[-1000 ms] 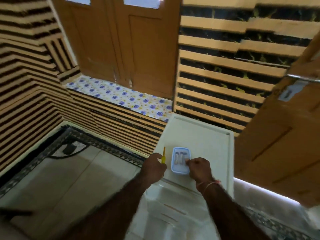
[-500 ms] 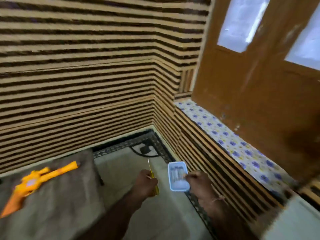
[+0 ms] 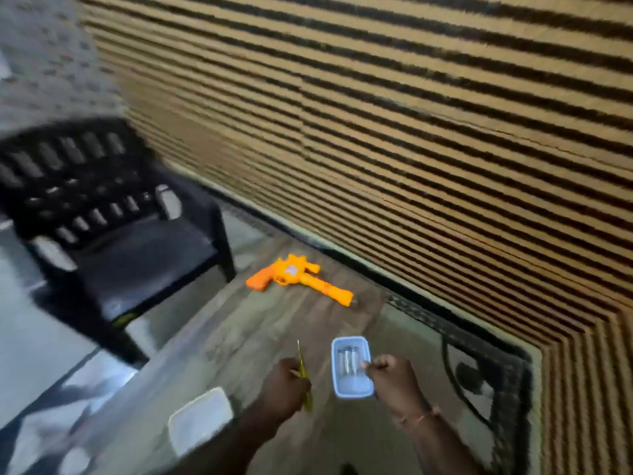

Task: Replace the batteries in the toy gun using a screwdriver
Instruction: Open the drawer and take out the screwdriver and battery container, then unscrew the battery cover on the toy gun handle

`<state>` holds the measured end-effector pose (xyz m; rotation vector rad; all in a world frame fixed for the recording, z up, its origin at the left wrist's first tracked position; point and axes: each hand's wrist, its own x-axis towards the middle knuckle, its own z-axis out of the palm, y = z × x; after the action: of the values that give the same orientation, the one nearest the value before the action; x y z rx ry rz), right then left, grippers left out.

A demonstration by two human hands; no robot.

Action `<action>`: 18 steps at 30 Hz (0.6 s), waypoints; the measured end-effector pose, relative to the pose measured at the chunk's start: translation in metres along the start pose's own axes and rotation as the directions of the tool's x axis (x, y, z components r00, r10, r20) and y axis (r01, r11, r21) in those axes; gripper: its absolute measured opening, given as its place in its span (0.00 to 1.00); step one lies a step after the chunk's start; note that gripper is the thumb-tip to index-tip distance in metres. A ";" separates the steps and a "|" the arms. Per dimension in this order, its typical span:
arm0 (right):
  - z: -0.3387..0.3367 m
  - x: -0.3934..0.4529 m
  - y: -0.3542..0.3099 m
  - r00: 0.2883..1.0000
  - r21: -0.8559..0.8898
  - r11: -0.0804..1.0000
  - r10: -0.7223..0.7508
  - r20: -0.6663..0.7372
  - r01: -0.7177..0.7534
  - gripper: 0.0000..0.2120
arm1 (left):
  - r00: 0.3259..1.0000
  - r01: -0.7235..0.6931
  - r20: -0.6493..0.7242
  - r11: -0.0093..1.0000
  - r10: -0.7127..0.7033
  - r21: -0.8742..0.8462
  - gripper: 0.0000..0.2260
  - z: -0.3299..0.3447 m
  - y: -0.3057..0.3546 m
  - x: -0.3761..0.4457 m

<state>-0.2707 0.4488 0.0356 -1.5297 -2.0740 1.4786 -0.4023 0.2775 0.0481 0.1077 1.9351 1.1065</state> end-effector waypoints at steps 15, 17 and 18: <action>0.107 0.075 -0.043 0.746 -0.337 0.816 -0.163 0.646 0.470 0.18 | 0.778 0.171 -0.494 0.887 -0.389 -0.430 0.07 0.003 -0.073 0.008; 0.125 0.079 -0.041 0.728 -0.363 0.785 -0.156 0.668 0.502 0.17 | 0.775 0.173 -0.485 0.873 -0.406 -0.456 0.10 0.000 -0.081 0.014; 0.133 0.081 -0.039 0.725 -0.376 0.772 -0.153 0.671 0.512 0.16 | 0.771 0.171 -0.484 0.866 -0.415 -0.470 0.10 -0.001 -0.082 0.016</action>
<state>-0.4153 0.4340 -0.0313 -0.6823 -3.1716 1.4158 -0.3861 0.2351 -0.0221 -0.8353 2.0763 1.3897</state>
